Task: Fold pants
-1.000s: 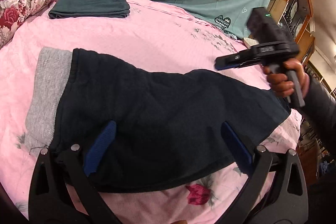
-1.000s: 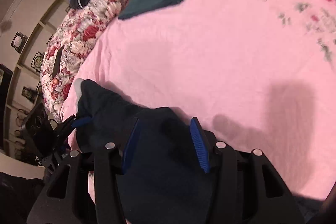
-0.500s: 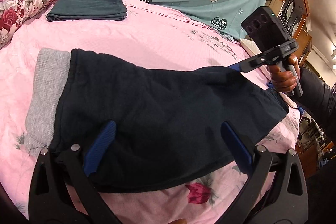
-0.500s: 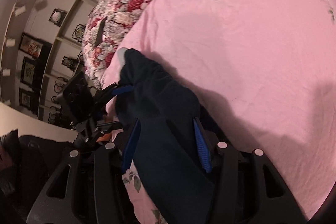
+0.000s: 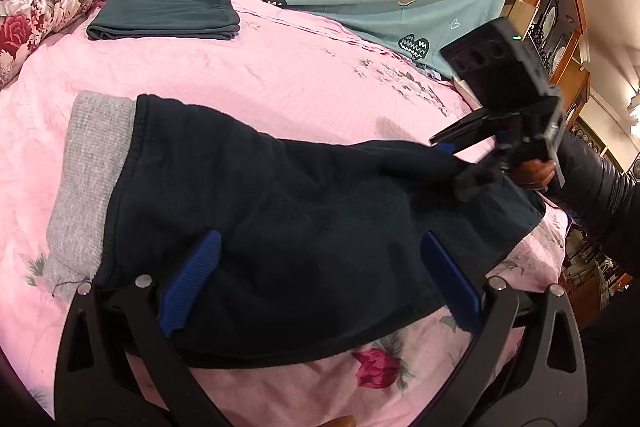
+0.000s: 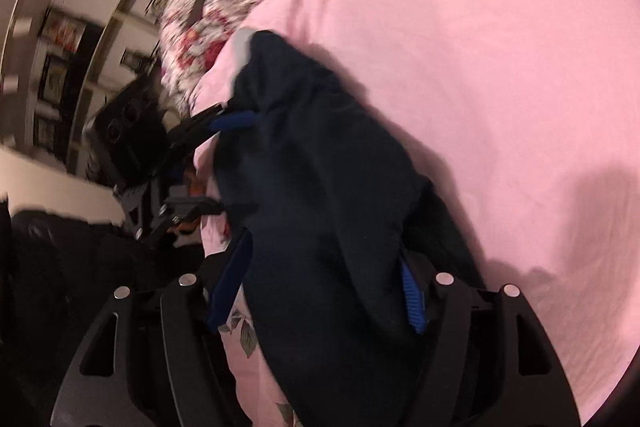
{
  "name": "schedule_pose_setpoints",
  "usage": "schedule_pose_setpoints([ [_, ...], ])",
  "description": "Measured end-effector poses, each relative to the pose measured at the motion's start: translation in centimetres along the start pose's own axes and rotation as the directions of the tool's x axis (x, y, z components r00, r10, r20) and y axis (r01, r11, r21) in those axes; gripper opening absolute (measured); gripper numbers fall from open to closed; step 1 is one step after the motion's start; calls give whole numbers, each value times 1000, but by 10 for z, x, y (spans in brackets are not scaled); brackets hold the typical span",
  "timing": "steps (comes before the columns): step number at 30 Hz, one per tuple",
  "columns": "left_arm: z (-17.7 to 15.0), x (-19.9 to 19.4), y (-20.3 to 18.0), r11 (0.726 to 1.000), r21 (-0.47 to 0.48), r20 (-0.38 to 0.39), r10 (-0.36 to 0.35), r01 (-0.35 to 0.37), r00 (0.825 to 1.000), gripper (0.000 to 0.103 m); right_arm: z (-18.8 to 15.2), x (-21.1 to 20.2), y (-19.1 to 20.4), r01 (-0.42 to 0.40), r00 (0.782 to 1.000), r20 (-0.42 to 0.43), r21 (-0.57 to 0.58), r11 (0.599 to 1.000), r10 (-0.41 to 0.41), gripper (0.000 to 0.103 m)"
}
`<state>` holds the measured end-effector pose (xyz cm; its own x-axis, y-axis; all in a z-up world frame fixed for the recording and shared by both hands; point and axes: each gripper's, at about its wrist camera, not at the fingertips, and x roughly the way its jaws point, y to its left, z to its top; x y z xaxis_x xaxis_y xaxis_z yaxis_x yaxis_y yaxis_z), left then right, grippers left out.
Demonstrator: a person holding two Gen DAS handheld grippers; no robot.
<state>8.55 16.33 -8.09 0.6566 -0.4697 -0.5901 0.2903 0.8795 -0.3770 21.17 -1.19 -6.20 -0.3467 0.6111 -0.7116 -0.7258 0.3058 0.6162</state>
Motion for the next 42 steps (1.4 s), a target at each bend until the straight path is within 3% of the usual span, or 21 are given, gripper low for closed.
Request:
schedule_pose_setpoints([
  [4,0,0,1,1000,-2,0,-9,9,1000,101,-9,-7,24,27,1000,-8,-102,994,-28,68],
  [8,0,0,2,1000,-3,-3,-16,16,1000,101,-19,11,18,128,986,-95,-114,985,-139,68],
  [10,1,1,3,1000,-7,-5,-23,23,1000,101,-14,19,5,86,994,-59,-41,995,-89,70],
  [12,2,1,3,1000,-9,-7,-28,28,1000,101,-4,19,-5,28,999,38,10,1000,-28,71],
  [16,2,1,3,1000,-8,-7,-26,26,1000,101,16,6,-41,-49,972,234,161,986,10,76],
  [18,2,2,3,1000,-8,-6,-27,27,1000,101,16,-5,-69,-194,944,311,245,950,113,76],
  [20,1,1,4,1000,-9,-5,-30,30,1000,101,12,-10,-95,-333,909,358,320,887,213,74],
  [21,1,1,4,1000,-9,-5,-30,30,1000,101,7,-10,-107,-382,894,376,359,852,242,74],
  [23,1,1,4,999,-10,-4,-32,32,999,101,1,-11,-117,-399,889,391,400,825,240,72],
  [25,2,1,4,999,-11,-3,-32,32,999,101,-5,-23,-116,-323,909,387,422,847,154,73],
  [26,2,1,4,999,-11,-2,-32,32,999,101,-7,-35,-111,-203,922,387,441,874,19,74],
  [27,2,1,4,999,-11,-2,-32,32,999,101,-12,-50,-105,-95,915,392,446,890,-99,74],
  [29,2,1,4,999,-11,0,-33,33,999,101,-25,-77,-81,3,880,423,451,892,-217,74],
  [31,2,1,4,999,-12,2,-33,33,999,101,-34,-85,-41,33,845,487,365,931,-221,74],
  [33,2,1,4,999,-13,3,-35,35,999,101,-48,-83,9,130,801,543,253,959,-252,73],
  [35,2,0,5,999,-17,8,-41,42,999,101,-65,-67,39,196,784,558,193,961,-273,68],
  [37,4,-2,6,999,-33,5,-42,42,999,101,-82,-37,51,226,802,519,195,954,-296,58],
  [39,8,-3,4,999,-34,-9,-27,26,1000,101,-100,3,39,244,867,371,263,933,-331,38],
  [40,12,-4,3,1000,-26,-20,-10,10,1000,101,-111,12,33,255,870,349,287,923,-349,34],
  [41,15,-5,5,1000,-25,-26,6,-6,1000,101,-122,12,38,253,851,389,285,924,-353,28],
  [42,17,-6,9,999,-28,-31,28,-29,999,101,-134,7,40,214,860,392,303,929,-326,27],
])
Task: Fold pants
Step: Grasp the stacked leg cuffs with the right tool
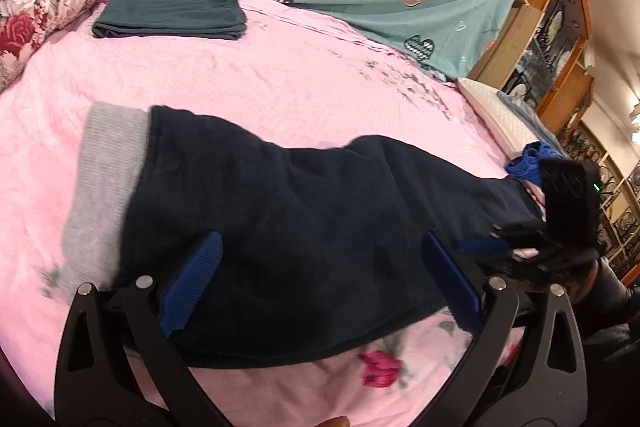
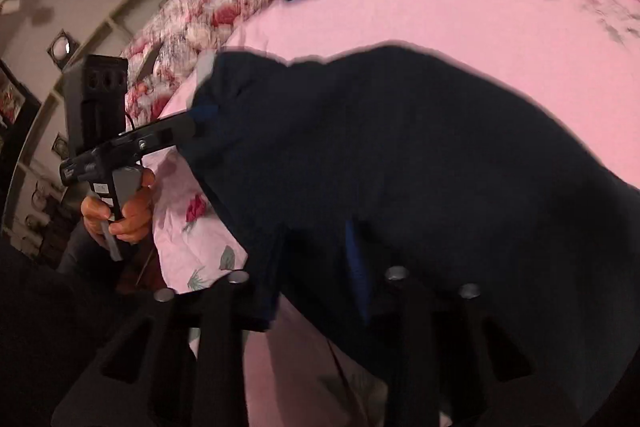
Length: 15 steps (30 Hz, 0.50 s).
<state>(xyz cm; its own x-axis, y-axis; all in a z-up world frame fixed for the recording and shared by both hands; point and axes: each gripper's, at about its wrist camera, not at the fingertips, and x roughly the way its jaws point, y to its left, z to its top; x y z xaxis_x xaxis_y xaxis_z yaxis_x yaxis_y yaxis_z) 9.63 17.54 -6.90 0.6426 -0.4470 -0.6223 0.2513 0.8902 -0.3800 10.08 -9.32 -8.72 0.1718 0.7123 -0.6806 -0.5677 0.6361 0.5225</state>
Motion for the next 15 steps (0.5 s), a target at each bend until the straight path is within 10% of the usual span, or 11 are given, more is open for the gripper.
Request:
schedule_pose_setpoints([
  [5,7,-7,23,994,-102,10,-29,30,1000,101,-32,-44,-9,40,997,63,83,996,-46,29],
  [8,10,-12,15,991,-130,18,-16,18,1000,101,-49,-90,-13,118,962,224,169,979,-155,60],
  [11,8,-7,-2,986,-143,21,-87,89,996,101,-77,-152,-31,176,839,432,359,916,-331,63],
  [15,4,13,-30,995,-86,-10,-55,54,998,101,-125,-214,-63,290,563,447,681,672,-695,64],
])
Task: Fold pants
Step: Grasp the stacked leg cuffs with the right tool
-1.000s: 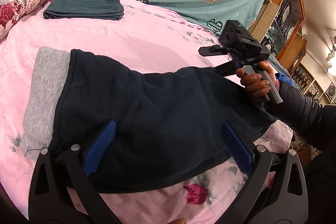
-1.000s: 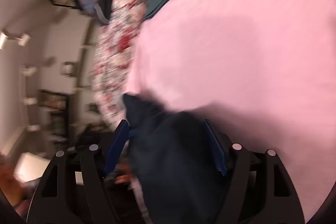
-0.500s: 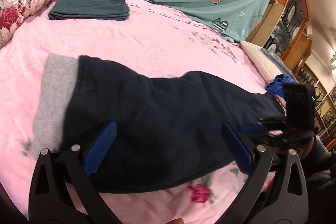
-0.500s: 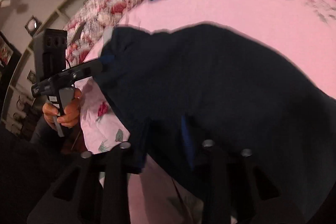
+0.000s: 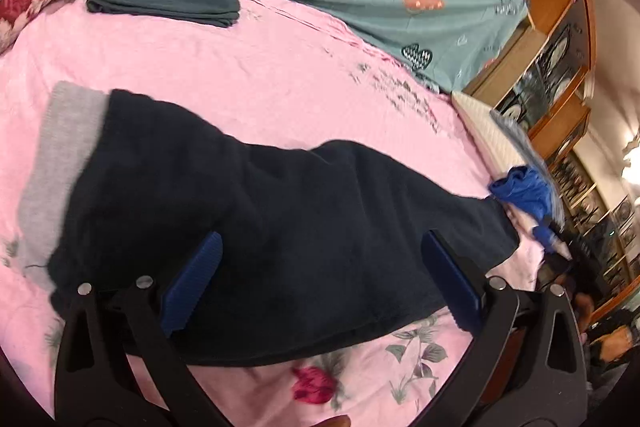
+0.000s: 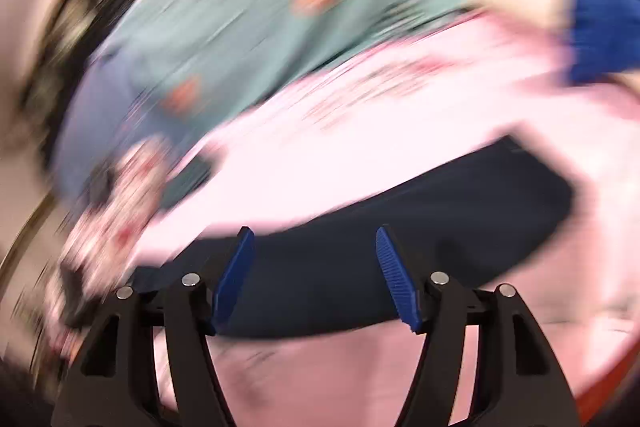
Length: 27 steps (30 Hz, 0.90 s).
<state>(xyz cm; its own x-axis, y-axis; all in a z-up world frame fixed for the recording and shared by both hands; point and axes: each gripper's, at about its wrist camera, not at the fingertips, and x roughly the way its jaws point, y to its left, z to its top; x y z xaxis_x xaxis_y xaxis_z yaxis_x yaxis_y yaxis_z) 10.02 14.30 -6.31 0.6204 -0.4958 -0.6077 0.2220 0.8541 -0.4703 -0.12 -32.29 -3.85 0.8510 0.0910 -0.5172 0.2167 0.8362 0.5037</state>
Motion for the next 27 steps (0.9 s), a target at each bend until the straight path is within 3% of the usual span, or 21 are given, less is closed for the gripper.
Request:
schedule_pose_setpoints([
  [2,-4,10,-13,995,69,-7,78,-77,997,101,8,-4,-28,177,984,26,48,983,-178,64],
  [5,-8,18,-19,982,128,-10,143,-140,990,101,15,0,-49,266,964,-13,55,962,-266,64],
  [10,-9,20,-19,980,126,-7,159,-157,987,101,23,34,-51,308,945,-84,-107,945,-318,60],
  [12,-10,21,-18,977,130,-7,170,-168,985,101,28,47,-58,312,935,-138,-110,944,-326,54],
  [18,-10,24,-19,973,138,-6,188,-185,982,101,15,68,-69,348,898,-245,-114,930,-366,52],
  [19,-10,25,-19,973,139,-10,190,-187,982,101,14,69,-65,352,897,-230,-147,925,-378,49],
  [21,-8,26,-20,971,142,-16,198,-194,980,101,15,72,-55,336,896,-226,-217,917,-382,24],
  [23,-7,25,-23,970,139,-12,205,-201,979,101,20,71,-43,339,892,-201,-290,895,-404,13],
  [27,-6,23,-28,984,109,-1,142,-141,990,101,37,52,-22,350,920,-39,-360,865,-389,11],
])
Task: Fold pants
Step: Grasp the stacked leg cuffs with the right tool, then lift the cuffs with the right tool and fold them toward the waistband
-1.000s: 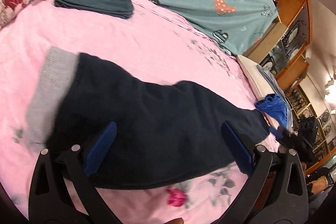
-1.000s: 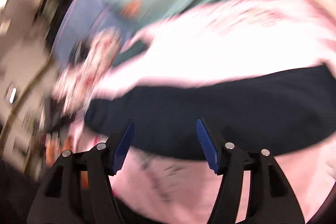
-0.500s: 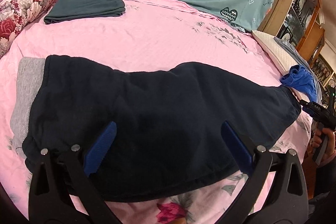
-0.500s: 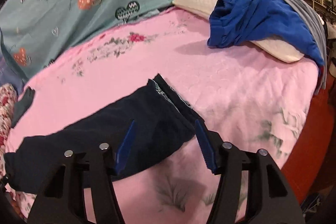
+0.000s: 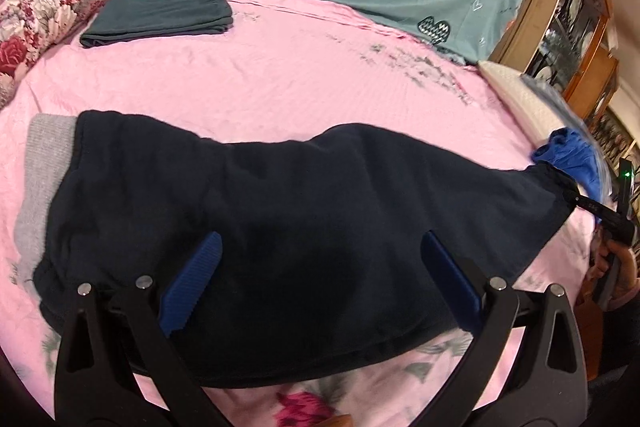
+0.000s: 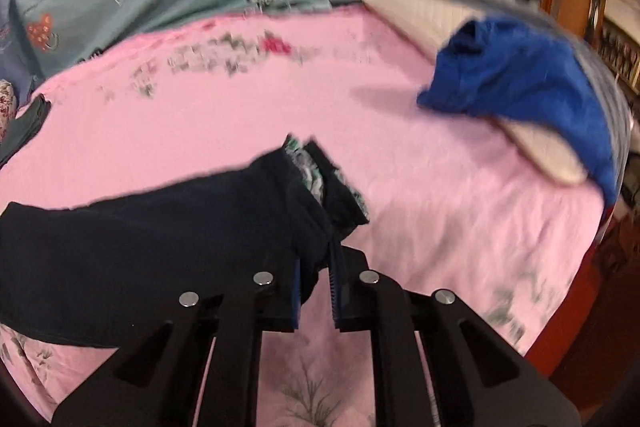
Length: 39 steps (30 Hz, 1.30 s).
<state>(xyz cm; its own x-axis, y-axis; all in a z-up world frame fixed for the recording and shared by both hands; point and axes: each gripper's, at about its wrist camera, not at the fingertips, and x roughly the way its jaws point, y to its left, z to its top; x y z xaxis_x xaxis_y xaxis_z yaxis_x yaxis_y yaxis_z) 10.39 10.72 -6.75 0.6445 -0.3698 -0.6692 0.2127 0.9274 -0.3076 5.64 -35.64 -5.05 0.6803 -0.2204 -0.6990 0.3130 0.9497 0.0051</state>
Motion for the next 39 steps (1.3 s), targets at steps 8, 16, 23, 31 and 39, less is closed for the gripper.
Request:
schedule_pose_setpoints([
  [8,-4,9,-7,999,36,-21,27,-26,999,101,-21,36,-25,15,993,-120,100,995,-3,25],
  [16,-4,14,-7,999,44,-33,28,-27,999,101,31,33,-7,-97,995,-10,-43,994,96,46],
  [23,-6,14,-6,999,43,-28,22,-21,999,101,31,105,10,-59,977,-213,-201,978,15,10],
  [31,-6,15,-8,998,51,-34,32,-30,999,101,38,105,-16,-18,990,-143,-56,998,10,7],
  [39,-6,16,-9,998,52,-37,37,-36,999,101,42,35,-36,-243,968,-27,164,956,250,39],
])
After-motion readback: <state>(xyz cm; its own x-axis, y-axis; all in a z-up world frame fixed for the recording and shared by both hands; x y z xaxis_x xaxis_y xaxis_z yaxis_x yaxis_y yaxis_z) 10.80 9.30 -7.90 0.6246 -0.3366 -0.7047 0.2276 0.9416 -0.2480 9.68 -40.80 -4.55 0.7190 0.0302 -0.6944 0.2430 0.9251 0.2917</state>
